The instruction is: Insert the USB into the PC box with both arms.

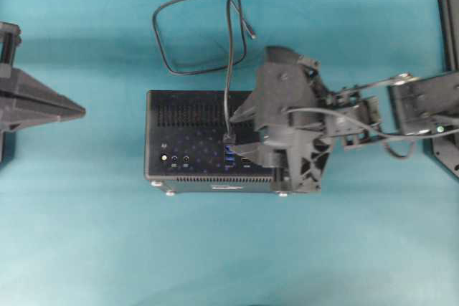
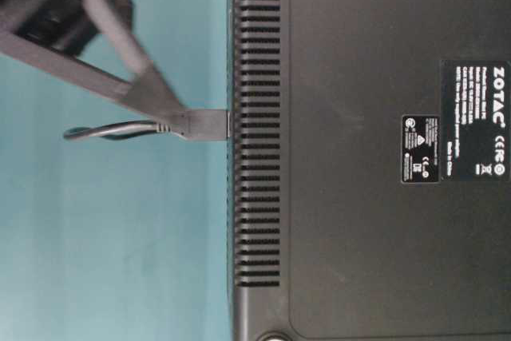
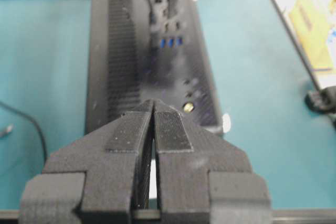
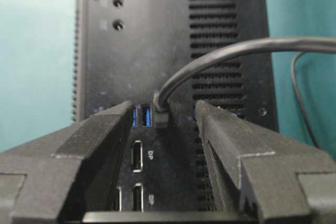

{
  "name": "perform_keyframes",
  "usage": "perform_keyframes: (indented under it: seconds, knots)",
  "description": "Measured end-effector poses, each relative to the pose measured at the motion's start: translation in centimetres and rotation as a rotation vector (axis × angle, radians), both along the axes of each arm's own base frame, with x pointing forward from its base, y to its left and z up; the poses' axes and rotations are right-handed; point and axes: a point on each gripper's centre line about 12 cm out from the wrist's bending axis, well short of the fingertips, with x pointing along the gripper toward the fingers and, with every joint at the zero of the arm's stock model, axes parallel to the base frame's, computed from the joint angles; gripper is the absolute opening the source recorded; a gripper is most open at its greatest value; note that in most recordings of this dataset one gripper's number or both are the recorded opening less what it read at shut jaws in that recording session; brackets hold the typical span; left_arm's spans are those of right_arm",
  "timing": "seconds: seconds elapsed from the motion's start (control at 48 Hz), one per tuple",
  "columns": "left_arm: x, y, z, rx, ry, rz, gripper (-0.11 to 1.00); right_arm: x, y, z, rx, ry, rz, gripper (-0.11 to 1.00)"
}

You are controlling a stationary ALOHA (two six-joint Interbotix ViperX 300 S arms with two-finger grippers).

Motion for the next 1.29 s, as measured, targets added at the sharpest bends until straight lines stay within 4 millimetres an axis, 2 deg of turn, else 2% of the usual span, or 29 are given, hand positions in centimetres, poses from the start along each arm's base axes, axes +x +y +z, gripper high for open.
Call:
perform_keyframes:
  seconds: [0.167, 0.563, 1.292]
  knots:
    - [-0.2, -0.8, 0.6, -0.042, -0.008, -0.029, 0.0, -1.1, -0.2, 0.8, -0.005, 0.023, -0.012, 0.61]
    - [-0.3, -0.9, 0.5, -0.042, -0.006, -0.032, 0.0, -3.1, -0.1, 2.8, -0.005, 0.015, -0.01, 0.61]
    - [-0.5, -0.9, -0.8, -0.039, 0.021, -0.031, 0.0, -6.7, 0.3, 3.4, 0.004, -0.023, 0.026, 0.61]
